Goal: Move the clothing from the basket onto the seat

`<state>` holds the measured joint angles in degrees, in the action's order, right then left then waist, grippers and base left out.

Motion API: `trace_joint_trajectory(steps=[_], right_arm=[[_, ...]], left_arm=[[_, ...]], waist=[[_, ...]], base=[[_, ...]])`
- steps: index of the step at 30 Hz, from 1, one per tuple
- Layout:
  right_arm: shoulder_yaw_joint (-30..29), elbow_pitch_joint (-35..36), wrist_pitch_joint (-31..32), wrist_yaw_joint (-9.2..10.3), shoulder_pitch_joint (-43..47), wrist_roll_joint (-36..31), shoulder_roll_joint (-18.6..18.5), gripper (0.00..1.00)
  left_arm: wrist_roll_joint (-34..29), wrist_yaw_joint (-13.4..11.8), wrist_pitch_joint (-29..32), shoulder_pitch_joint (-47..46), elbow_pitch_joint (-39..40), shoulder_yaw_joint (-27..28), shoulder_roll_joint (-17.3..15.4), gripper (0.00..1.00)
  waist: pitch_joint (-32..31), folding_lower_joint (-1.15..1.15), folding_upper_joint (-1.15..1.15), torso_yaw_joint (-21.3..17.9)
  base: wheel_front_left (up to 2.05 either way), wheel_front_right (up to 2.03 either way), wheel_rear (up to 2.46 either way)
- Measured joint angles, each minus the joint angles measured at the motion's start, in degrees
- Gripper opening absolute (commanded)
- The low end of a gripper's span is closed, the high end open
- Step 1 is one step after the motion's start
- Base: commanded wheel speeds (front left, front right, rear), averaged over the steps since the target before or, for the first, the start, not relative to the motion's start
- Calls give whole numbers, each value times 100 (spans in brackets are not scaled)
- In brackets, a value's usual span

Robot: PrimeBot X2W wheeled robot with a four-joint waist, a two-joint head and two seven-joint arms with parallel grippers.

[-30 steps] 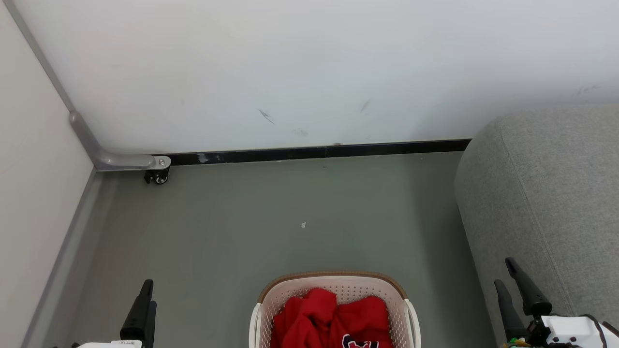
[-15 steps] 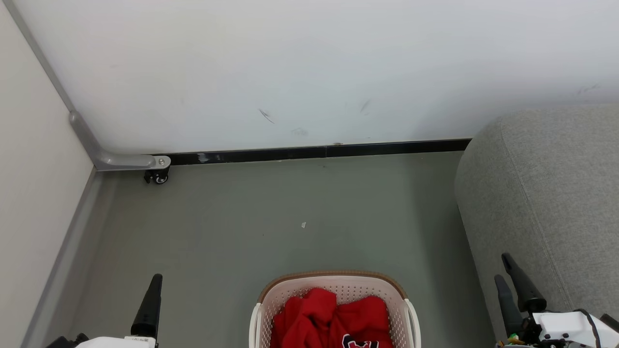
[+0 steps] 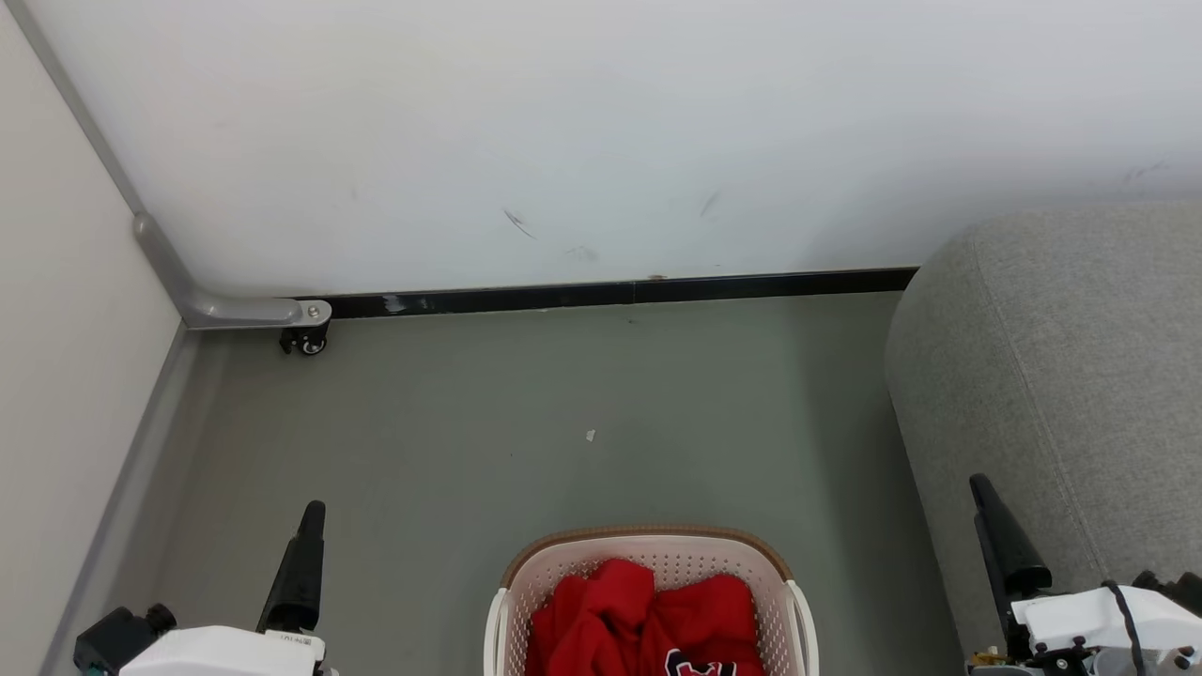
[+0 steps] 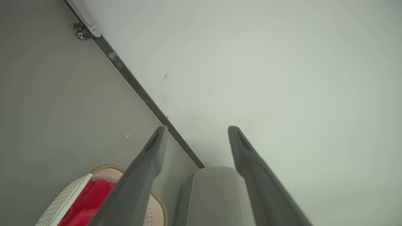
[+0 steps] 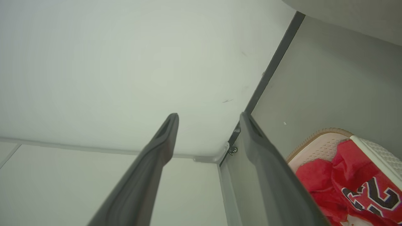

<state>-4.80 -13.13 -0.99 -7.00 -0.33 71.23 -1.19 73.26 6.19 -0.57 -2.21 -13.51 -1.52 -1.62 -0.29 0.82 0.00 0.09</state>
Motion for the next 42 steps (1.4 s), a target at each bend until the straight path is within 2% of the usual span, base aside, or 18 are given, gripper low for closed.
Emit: trace_joint_trajectory(steps=[6,12,17,30,42], right_arm=[[85,73,-113,0,1,-686,-5,100],[194,144,-218,0,7,-1386,-15,100],[261,164,-318,0,12,-1858,-21,100],[499,308,-508,-4,130,-3366,-43,100],[600,417,-666,-5,133,-4447,-49,100]], left_arm=[[-683,-53,-112,-34,186,-119,-22,100],[-1344,-113,-242,-67,358,-261,-30,100],[-1837,-144,-334,-67,466,-367,-46,100],[-3457,-366,-612,-64,748,-775,-122,100],[-4746,-670,-864,-48,799,-1048,-198,100]], waist=[[-18,16,0,10],[-40,17,0,19],[-48,3,0,23],[-36,-60,0,33],[-9,-75,0,36]], base=[[0,0,0],[0,0,0],[0,0,0],[0,0,0],[0,0,0]])
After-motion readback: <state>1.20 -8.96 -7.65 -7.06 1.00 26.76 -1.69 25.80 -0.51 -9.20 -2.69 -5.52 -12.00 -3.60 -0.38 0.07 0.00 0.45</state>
